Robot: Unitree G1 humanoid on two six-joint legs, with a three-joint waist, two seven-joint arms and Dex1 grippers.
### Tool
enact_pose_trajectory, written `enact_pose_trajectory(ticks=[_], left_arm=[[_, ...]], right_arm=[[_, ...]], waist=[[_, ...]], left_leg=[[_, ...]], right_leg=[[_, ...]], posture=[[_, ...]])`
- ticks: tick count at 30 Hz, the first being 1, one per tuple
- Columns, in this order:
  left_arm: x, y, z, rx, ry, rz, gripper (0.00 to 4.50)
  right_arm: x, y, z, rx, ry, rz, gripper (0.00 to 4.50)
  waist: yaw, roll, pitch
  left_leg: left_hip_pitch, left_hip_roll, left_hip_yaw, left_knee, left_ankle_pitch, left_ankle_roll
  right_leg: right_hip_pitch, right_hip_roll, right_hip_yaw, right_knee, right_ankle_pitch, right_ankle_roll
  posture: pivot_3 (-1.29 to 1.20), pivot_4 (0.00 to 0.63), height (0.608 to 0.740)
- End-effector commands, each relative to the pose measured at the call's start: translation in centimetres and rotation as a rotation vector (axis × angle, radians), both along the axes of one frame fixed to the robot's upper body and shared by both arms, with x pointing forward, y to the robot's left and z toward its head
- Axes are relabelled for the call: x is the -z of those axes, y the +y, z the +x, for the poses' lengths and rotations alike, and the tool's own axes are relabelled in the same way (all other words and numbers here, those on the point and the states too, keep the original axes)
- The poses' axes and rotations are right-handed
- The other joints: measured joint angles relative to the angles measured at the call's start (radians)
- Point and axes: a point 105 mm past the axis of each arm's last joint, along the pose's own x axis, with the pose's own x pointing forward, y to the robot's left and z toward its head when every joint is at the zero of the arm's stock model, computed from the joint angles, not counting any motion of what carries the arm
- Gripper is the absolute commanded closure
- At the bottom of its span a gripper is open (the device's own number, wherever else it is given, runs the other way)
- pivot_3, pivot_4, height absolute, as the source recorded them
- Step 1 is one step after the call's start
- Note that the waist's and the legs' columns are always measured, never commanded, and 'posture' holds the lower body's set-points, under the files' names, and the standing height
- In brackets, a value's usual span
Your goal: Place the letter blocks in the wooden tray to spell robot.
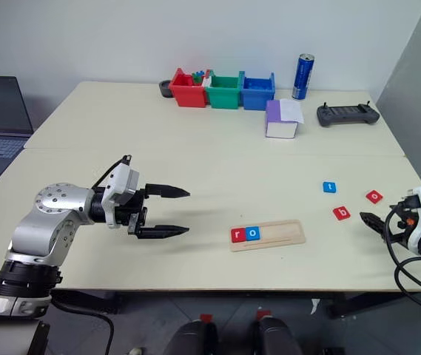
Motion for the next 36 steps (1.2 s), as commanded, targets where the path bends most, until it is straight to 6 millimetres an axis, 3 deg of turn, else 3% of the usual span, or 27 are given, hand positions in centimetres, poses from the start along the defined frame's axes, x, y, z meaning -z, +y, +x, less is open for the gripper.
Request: enact_pose_trajectory(ticks=[1, 17, 36], left_arm=[[-0.9, 0.3, -0.2, -0.001, -0.05, 0.013, 0.02], [0.0, 0.3, -1.2, -0.003, -0.073, 0.03, 0.02], [0.3, -1.0, -2.3, 0.019, -0.04, -0.069, 0.02]], right_arm=[[-0.8, 0.1, 0.3, 0.013, -0.013, -0.011, 0.0], [-0.2, 2.7, 0.8, -0.09, -0.031, 0.045, 0.0], [0.8, 2.6, 1.6, -0.072, -0.013, 0.031, 0.0]], waist=[[0.001, 0.0, 0.0], [0.001, 0.0, 0.0], [0.0, 0.0, 0.0]], left_leg=[[0.0, 0.0, 0.0, 0.0, 0.0, 0.0], [0.0, 0.0, 0.0, 0.0, 0.0, 0.0], [0.0, 0.0, 0.0, 0.0, 0.0, 0.0]], right_leg=[[0.0, 0.0, 0.0, 0.0, 0.0, 0.0], [0.0, 0.0, 0.0, 0.0, 0.0, 0.0], [0.0, 0.0, 0.0, 0.0, 0.0, 0.0]], posture=[[0.0, 0.15, 0.74], [0.0, 0.15, 0.74], [0.0, 0.15, 0.74]])
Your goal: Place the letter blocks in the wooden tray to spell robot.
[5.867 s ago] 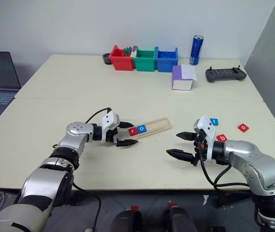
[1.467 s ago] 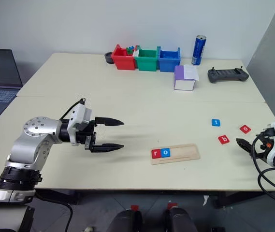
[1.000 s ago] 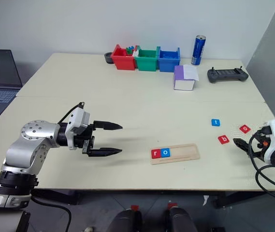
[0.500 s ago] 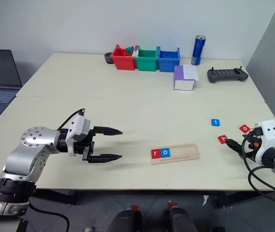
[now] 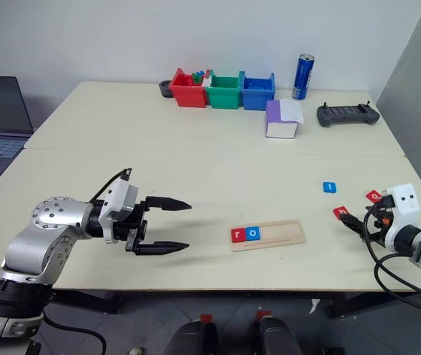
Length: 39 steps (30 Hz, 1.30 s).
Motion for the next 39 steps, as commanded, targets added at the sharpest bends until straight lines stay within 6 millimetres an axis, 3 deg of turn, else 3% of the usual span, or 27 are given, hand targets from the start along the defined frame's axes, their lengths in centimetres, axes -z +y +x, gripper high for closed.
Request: enact_pose_trajectory(ticks=[1, 22, 39], left_arm=[[-0.3, -0.2, 0.1, -0.018, -0.047, -0.056, 0.02], [0.4, -0.4, -0.1, -0.043, -0.063, -0.097, 0.02], [0.5, -0.3, 0.0, -0.031, -0.048, -0.089, 0.02]], right_arm=[[-0.9, 0.0, 0.4, -0.005, -0.044, -0.016, 0.0], [-1.0, 0.2, 1.2, -0.026, -0.052, -0.019, 0.0], [1.4, 0.7, 1.3, 0.026, -0.05, 0.0, 0.0]], waist=[[0.0, 0.0, 0.0], [0.0, 0.0, 0.0], [0.0, 0.0, 0.0]], left_leg=[[0.0, 0.0, 0.0, 0.0, 0.0, 0.0], [0.0, 0.0, 0.001, 0.0, 0.0, 0.0], [0.0, 0.0, 0.001, 0.0, 0.0, 0.0]], right_leg=[[0.0, 0.0, 0.0, 0.0, 0.0, 0.0], [0.0, 0.0, 0.0, 0.0, 0.0, 0.0], [0.0, 0.0, 0.0, 0.0, 0.0, 0.0]], posture=[[0.0, 0.15, 0.74], [0.0, 0.15, 0.74], [0.0, 0.15, 0.74]])
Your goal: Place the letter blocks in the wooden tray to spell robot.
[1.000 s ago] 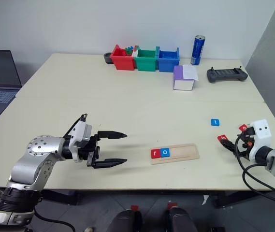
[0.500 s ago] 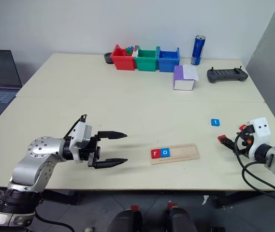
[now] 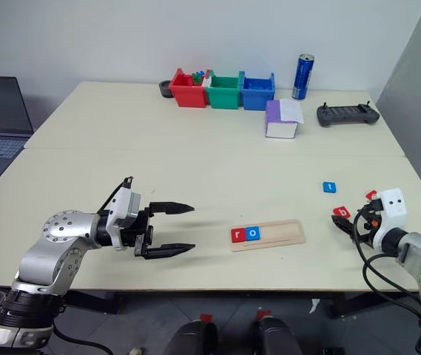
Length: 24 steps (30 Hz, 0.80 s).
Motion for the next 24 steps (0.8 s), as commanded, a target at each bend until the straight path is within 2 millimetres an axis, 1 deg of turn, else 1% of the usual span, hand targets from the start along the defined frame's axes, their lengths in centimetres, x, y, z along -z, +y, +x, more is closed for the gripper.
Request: enact_pose_trajectory(ticks=[1, 5, 11, 16, 17, 19, 21, 24], left_arm=[[-0.9, 0.0, 0.1, 0.012, -0.044, -0.009, 0.02], [-0.9, 0.0, 0.1, 0.013, -0.047, -0.006, 0.02], [-1.0, 0.2, 0.0, 0.003, -0.05, -0.001, 0.02], [-1.0, 0.4, -0.1, 0.0, -0.048, 0.004, 0.02], [-1.0, 0.4, -0.1, 0.0, -0.048, 0.005, 0.0], [-1.0, 0.4, -0.1, 0.0, -0.048, 0.006, 0.0], [-1.0, 0.5, -0.1, 0.0, -0.047, 0.007, 0.0], [-0.9, 0.5, -0.1, 0.003, -0.042, 0.009, 0.0]], right_arm=[[-0.2, -0.2, 0.7, 0.018, -0.043, -0.024, 0.0], [0.6, -0.2, 1.6, 0.034, -0.047, -0.021, 0.0], [1.5, -0.1, 2.2, 0.052, -0.043, -0.008, 0.0], [1.8, -0.1, 2.5, 0.082, -0.039, 0.014, 0.0], [1.8, -0.1, 2.5, 0.082, -0.036, 0.016, 0.39], [1.9, 0.3, 2.2, 0.075, -0.033, 0.023, 0.91], [2.1, 0.6, 1.8, 0.075, -0.032, 0.026, 1.64], [2.0, 1.7, 0.9, 0.089, -0.044, 0.032, 2.67]], waist=[[0.0, 0.0, 0.0], [0.0, 0.0, 0.0], [0.0, 0.0, 0.0], [0.0, 0.0, 0.0], [-0.001, 0.0, 0.0], [-0.001, 0.0, 0.0], [0.0, 0.0, 0.0], [0.0, 0.0, 0.0]], left_leg=[[0.0, 0.0, 0.0, 0.0, 0.0, 0.0], [0.0, 0.0, 0.0, 0.0, 0.0, 0.0], [0.0, 0.0, 0.0, 0.0, 0.0, 0.0], [0.0, 0.0, 0.0, 0.0, 0.0, 0.0], [0.0, 0.0, 0.0, 0.0, 0.0, 0.0], [0.0, 0.0, 0.0, 0.0, 0.0, 0.0], [0.0, 0.0, 0.0, 0.0, 0.0, 0.0], [0.0, 0.0, 0.0, 0.0, 0.0, 0.0]], right_leg=[[0.0, 0.0, 0.0, 0.0, 0.0, 0.0], [0.0, 0.0, 0.0, 0.0, 0.0, 0.0], [0.0, 0.0, 0.0, 0.0, 0.0, 0.0], [0.0, 0.0, 0.0, 0.0, 0.0, 0.0], [0.0, 0.0, 0.0, 0.0, 0.0, 0.0], [0.0, 0.0, 0.0, 0.0, 0.0, 0.0], [0.0, 0.0, 0.0, 0.0, 0.0, 0.0], [0.0, 0.0, 0.0, 0.0, 0.0, 0.0]], posture=[[0.0, 0.15, 0.74], [0.0, 0.15, 0.74], [0.0, 0.15, 0.74], [0.0, 0.15, 0.74], [0.0, 0.15, 0.74], [0.0, 0.15, 0.74], [0.0, 0.15, 0.74], [0.0, 0.15, 0.74]])
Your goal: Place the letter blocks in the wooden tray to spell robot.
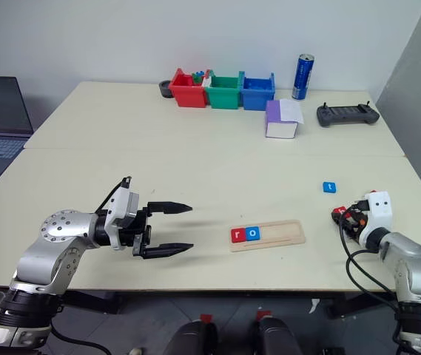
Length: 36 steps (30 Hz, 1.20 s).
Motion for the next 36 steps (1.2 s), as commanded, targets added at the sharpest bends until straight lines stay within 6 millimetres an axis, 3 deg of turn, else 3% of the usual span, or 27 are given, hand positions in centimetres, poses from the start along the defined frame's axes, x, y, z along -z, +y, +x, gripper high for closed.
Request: enact_pose_trajectory(ticks=[1, 11, 21, 28, 30, 33, 36], left_arm=[[-0.9, 0.1, -0.2, 0.013, -0.039, -0.001, 0.0], [-0.9, 0.0, 0.1, 0.037, -0.034, 0.006, 0.0], [-0.9, -0.1, 0.4, 0.051, -0.036, 0.014, 0.0], [-0.7, 0.0, 0.2, 0.046, -0.03, 0.018, 0.0], [-0.7, 0.0, 0.2, 0.047, -0.03, 0.022, 0.0], [-0.7, 0.0, 0.1, 0.046, -0.03, 0.023, 0.0], [-0.8, 0.0, 0.1, 0.042, -0.032, 0.026, 0.0]], right_arm=[[-0.7, 1.3, -0.8, 0.009, -0.033, 0.015, 2.99], [-0.3, 3.8, -4.4, 0.201, -0.046, 0.013, 3.04], [0.3, 3.6, -4.1, 0.208, 0.004, 0.037, 3.04], [-1.1, 3.2, -4.0, 0.141, -0.019, -0.003, 0.52], [-1.8, 2.8, -4.0, 0.1, -0.025, -0.039, 0.01], [-4.1, 1.6, -3.9, 0.024, -0.048, -0.087, 0.01], [-5.8, 1.4, -3.6, -0.196, -0.06, -0.176, 0.01]], waist=[[0.0, 0.0, 0.0], [0.0, 0.001, -0.001], [-0.001, 0.001, -0.001], [-0.001, 0.001, -0.001], [0.0, 0.001, -0.001], [0.0, 0.001, -0.001], [-0.001, 0.001, -0.001]], left_leg=[[0.0, 0.0, 0.0, 0.0, 0.0, 0.0], [0.0, 0.0, 0.0, 0.0, 0.0, 0.0], [0.0, 0.0, 0.0, 0.0, 0.0, 0.0], [0.0, 0.0, 0.0, 0.0, 0.0, 0.0], [0.0, 0.0, 0.0, 0.0, 0.0, 0.0], [0.0, 0.0, 0.0, 0.0, 0.0, 0.0], [0.0, 0.0, 0.0, 0.0, 0.0, 0.0]], right_leg=[[0.0, 0.0, 0.0, 0.0, 0.0, 0.0], [0.0, 0.0, 0.0, 0.0, 0.0, 0.0], [0.0, 0.0, 0.0, 0.0, 0.0, 0.0], [0.0, 0.0, 0.0, 0.0, 0.0, 0.0], [0.0, 0.0, 0.0, 0.0, 0.0, 0.0], [0.0, 0.0, 0.0, -0.001, 0.0, 0.0], [0.0, 0.0, 0.0, -0.001, 0.0, 0.0]], posture=[[0.0, 0.15, 0.74], [0.0, 0.15, 0.74], [0.0, 0.15, 0.74], [0.0, 0.15, 0.74], [0.0, 0.15, 0.74], [0.0, 0.15, 0.74], [0.0, 0.15, 0.74]])
